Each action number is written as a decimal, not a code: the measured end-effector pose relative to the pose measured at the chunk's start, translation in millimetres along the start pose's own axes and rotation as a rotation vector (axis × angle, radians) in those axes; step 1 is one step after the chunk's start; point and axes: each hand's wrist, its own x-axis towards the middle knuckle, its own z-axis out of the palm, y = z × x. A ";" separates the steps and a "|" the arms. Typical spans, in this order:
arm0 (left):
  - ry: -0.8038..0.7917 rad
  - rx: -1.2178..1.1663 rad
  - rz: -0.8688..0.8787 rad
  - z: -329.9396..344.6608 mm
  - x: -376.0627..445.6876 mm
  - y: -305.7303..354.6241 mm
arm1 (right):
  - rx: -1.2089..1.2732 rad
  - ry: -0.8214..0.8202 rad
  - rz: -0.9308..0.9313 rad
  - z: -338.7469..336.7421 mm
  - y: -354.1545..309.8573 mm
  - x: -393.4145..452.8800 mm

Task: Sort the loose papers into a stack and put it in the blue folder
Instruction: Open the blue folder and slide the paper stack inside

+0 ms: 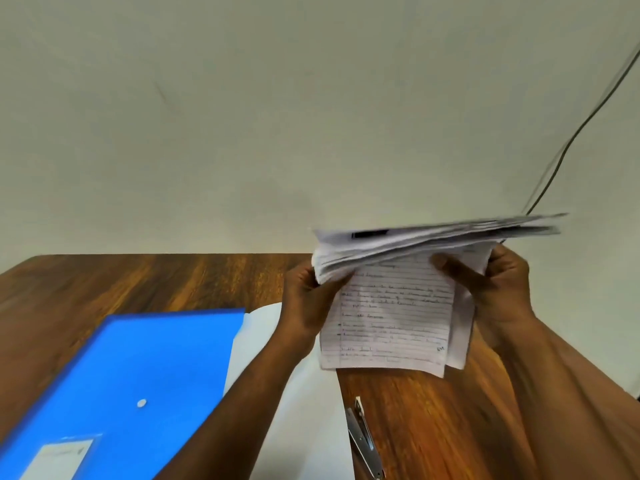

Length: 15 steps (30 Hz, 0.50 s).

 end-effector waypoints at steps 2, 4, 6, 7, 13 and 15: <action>0.053 0.049 -0.019 2.7 2.1 -5.9 | -0.027 0.093 0.037 6.1 9.1 4.5; 0.107 0.106 0.033 5.9 6.6 -19.0 | -0.049 0.170 0.030 7.5 19.9 6.0; 0.113 0.162 0.105 13.2 5.9 -27.3 | -0.090 0.182 0.033 7.9 23.9 1.0; 0.113 0.180 0.118 17.7 4.7 -28.6 | -0.090 0.194 0.012 5.9 27.3 -1.4; 0.112 0.091 0.025 29.7 0.2 -33.9 | -0.065 0.176 -0.076 11.7 25.8 -11.5; 0.120 0.064 0.005 28.4 -0.4 -35.5 | -0.045 0.160 -0.050 15.9 26.6 -14.5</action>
